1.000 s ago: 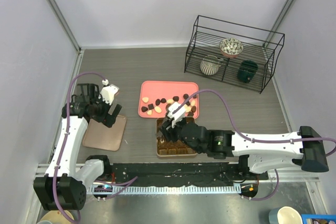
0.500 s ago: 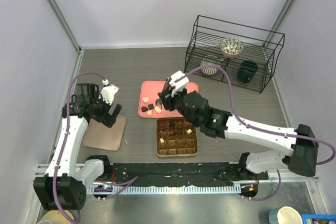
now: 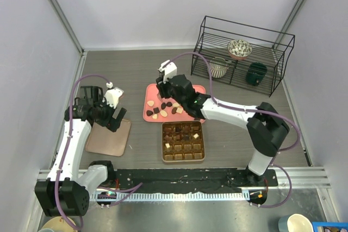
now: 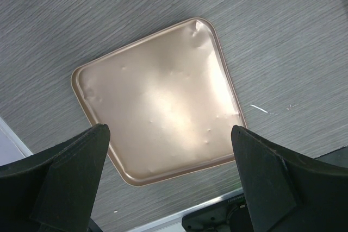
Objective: Pack the chocolate
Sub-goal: Place the fake chocolate in the packing box, then pick up the fake chocolate from the plate.
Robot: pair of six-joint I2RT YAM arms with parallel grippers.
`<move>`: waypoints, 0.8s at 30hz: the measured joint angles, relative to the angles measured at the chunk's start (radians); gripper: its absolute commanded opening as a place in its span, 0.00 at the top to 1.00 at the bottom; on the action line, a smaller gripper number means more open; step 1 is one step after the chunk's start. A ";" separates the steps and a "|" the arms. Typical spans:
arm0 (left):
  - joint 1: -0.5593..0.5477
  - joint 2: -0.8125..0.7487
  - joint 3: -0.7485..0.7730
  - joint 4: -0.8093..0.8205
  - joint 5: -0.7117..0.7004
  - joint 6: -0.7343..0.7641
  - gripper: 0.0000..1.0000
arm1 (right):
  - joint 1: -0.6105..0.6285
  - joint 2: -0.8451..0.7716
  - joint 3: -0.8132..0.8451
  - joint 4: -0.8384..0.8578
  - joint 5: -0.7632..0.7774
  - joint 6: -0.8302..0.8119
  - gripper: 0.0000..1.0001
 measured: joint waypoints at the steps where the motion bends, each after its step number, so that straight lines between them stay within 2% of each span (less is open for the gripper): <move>1: 0.000 0.000 0.000 0.000 0.000 0.000 0.00 | -0.005 0.026 0.007 0.003 -0.004 0.000 0.55; 7: 0.000 0.000 0.000 0.000 -0.001 0.001 0.00 | -0.019 0.101 0.025 0.039 -0.019 0.001 0.54; 15: 0.000 -0.003 0.000 0.000 -0.002 0.002 0.00 | -0.023 0.114 0.023 0.087 -0.019 0.010 0.53; 24: 0.000 -0.016 0.000 -0.001 -0.004 0.005 0.00 | -0.023 0.113 -0.063 0.131 -0.023 0.038 0.53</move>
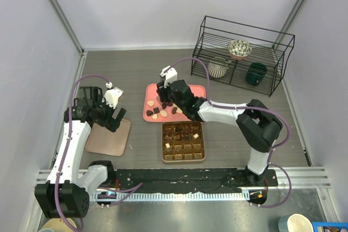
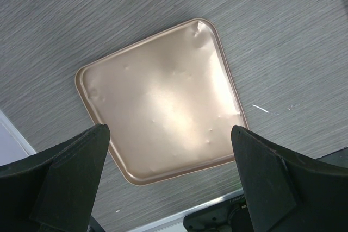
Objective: Pack the chocolate
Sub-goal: Pick up the fake chocolate from the plate.
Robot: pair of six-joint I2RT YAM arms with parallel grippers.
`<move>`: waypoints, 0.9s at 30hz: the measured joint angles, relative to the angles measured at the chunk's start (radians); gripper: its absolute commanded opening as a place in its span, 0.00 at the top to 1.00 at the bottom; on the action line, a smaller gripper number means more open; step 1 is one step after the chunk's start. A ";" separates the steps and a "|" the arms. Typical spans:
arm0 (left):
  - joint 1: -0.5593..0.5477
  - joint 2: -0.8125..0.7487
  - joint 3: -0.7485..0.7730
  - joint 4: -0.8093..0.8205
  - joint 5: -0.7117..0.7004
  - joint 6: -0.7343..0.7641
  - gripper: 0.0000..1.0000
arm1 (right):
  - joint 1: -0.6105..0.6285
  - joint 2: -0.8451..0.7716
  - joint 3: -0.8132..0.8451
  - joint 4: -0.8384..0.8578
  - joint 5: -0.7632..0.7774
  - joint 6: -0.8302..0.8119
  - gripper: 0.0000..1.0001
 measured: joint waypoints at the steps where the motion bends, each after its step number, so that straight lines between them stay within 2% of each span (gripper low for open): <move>1: 0.000 -0.001 0.000 0.000 0.000 0.000 0.00 | 0.000 0.000 -0.003 0.006 0.000 0.002 0.53; 18: 0.000 -0.014 0.001 -0.016 0.000 0.003 0.00 | 0.005 -0.069 -0.088 0.017 -0.002 0.016 0.52; 20: 0.000 -0.014 0.002 -0.017 0.000 0.004 0.00 | 0.007 -0.074 -0.093 0.016 -0.002 0.016 0.53; 27: 0.000 -0.014 0.004 -0.018 0.000 0.005 0.00 | 0.008 -0.077 -0.093 0.010 0.001 0.015 0.69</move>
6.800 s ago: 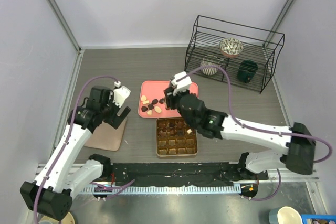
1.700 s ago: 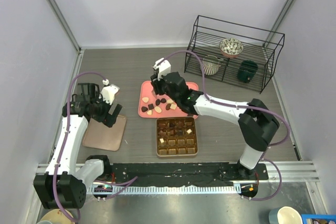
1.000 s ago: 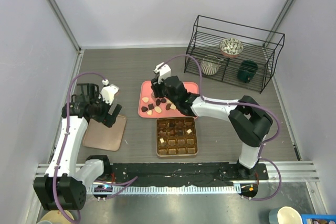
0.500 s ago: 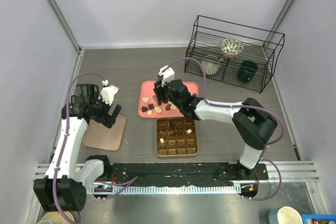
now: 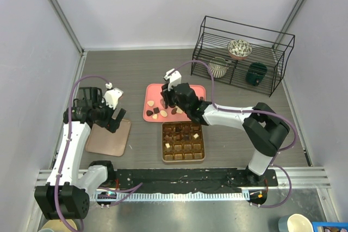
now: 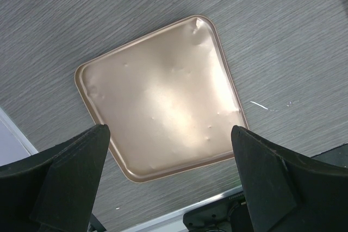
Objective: Pack the chocolate
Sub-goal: Pick up the fake chocolate from the plate, then place the fake chocolate in the packing box.
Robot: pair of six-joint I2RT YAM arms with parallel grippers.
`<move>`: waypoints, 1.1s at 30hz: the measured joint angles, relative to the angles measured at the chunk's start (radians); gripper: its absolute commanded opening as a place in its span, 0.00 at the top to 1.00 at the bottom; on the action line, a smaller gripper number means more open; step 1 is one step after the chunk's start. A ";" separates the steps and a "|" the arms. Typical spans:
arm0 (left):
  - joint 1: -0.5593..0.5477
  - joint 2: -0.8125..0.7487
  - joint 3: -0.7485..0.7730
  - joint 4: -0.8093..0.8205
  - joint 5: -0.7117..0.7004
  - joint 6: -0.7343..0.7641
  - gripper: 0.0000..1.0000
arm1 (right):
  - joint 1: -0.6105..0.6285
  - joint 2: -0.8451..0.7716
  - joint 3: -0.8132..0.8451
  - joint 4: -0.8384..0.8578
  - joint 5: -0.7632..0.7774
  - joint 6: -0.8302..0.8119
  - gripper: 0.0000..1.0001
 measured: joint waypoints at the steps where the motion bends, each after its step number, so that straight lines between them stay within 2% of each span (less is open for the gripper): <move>1: 0.000 0.000 0.000 0.000 0.000 0.000 0.00 | 0.000 0.000 0.000 0.000 0.001 0.000 0.70; 10: 0.000 -0.003 0.000 0.000 0.000 0.003 0.00 | 0.003 -0.020 0.044 -0.080 0.013 -0.047 0.75; 17: 0.000 -0.003 0.000 0.000 -0.007 0.003 0.00 | 0.034 -0.257 0.050 -0.209 0.055 -0.061 0.74; 23: 0.000 -0.003 0.000 0.000 -0.008 0.002 0.00 | 0.175 -0.534 -0.010 -0.340 0.140 -0.039 0.74; 28: 0.000 -0.003 0.000 0.000 -0.008 -0.002 0.00 | 0.314 -0.645 -0.077 -0.515 0.219 0.037 0.74; 33: 0.000 -0.003 0.000 0.000 -0.008 -0.008 0.00 | 0.397 -0.697 -0.139 -0.650 0.281 0.129 0.74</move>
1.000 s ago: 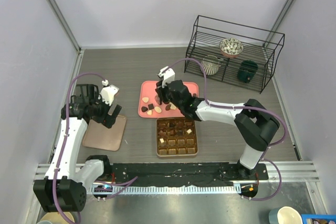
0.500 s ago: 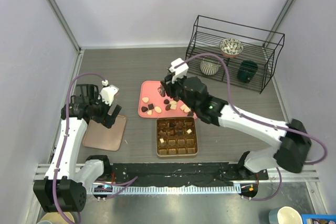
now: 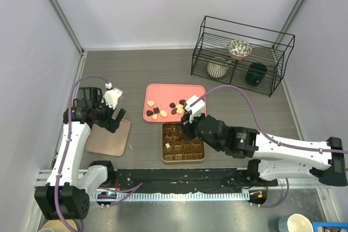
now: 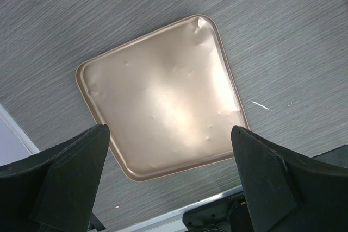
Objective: Pack the chocolate
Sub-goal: Place the fake chocolate in the packing box.
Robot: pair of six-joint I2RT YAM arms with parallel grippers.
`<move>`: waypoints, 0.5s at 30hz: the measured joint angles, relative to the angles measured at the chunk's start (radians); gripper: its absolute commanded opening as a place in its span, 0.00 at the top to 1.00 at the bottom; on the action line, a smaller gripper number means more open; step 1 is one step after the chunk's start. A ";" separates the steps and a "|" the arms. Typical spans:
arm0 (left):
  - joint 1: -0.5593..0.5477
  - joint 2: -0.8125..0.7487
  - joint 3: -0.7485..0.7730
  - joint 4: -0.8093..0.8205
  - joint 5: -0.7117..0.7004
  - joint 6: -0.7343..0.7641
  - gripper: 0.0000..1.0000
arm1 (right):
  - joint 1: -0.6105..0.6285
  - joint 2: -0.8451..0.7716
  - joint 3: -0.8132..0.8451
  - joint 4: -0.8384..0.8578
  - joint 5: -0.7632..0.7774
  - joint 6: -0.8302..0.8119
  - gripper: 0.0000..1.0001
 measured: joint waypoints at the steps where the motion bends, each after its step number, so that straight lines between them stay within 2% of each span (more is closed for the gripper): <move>1: 0.000 0.000 0.000 0.000 0.000 -0.002 0.00 | 0.011 -0.005 -0.007 -0.012 0.009 0.011 0.73; 6: 0.000 0.000 0.000 0.000 0.000 -0.002 0.00 | 0.050 -0.026 -0.052 -0.056 0.045 0.070 0.74; 15: 0.000 0.000 0.000 0.000 0.000 -0.002 0.00 | 0.052 -0.022 -0.065 -0.037 0.066 0.101 0.73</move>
